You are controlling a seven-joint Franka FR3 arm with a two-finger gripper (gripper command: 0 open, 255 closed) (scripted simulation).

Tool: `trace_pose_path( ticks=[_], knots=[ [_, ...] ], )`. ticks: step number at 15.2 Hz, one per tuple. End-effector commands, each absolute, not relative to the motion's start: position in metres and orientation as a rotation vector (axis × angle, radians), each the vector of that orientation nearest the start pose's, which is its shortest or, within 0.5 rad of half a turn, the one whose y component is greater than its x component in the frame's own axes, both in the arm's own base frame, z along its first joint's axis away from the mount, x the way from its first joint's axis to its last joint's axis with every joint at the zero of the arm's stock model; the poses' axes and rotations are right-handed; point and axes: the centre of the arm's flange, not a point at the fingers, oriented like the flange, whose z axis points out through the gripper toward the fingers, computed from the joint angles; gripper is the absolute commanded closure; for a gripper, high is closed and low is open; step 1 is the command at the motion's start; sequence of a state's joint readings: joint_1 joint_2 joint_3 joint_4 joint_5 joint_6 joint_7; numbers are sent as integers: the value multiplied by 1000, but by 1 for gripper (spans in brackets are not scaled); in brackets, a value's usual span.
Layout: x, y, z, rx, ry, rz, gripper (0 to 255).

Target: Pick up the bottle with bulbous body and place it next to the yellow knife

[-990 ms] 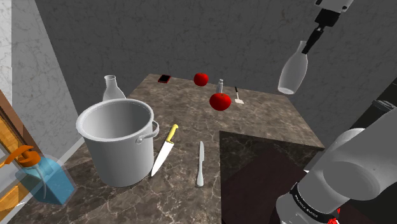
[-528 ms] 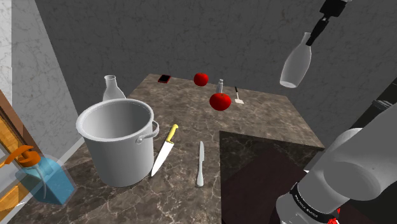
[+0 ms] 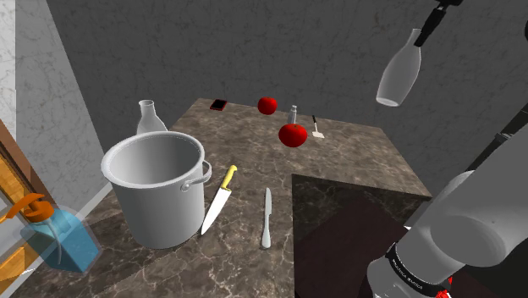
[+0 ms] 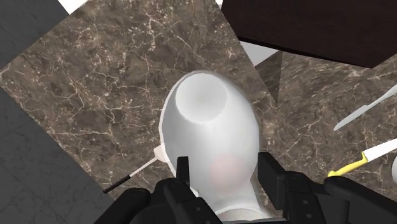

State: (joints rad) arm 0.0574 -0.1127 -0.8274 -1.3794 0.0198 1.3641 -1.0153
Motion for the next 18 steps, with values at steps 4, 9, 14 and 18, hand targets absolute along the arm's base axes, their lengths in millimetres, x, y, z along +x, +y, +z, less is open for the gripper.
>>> trace_pose_path(
  ticks=[4, 9, 14, 18],
  knots=[
    [349, -345, 745, -3095, -391, -184, 255],
    [373, -283, 745, -3095, -391, -185, 255],
    [396, -221, 746, -3095, -391, -184, 255],
    [414, -172, 746, -3095, -391, -184, 255]
  ],
)
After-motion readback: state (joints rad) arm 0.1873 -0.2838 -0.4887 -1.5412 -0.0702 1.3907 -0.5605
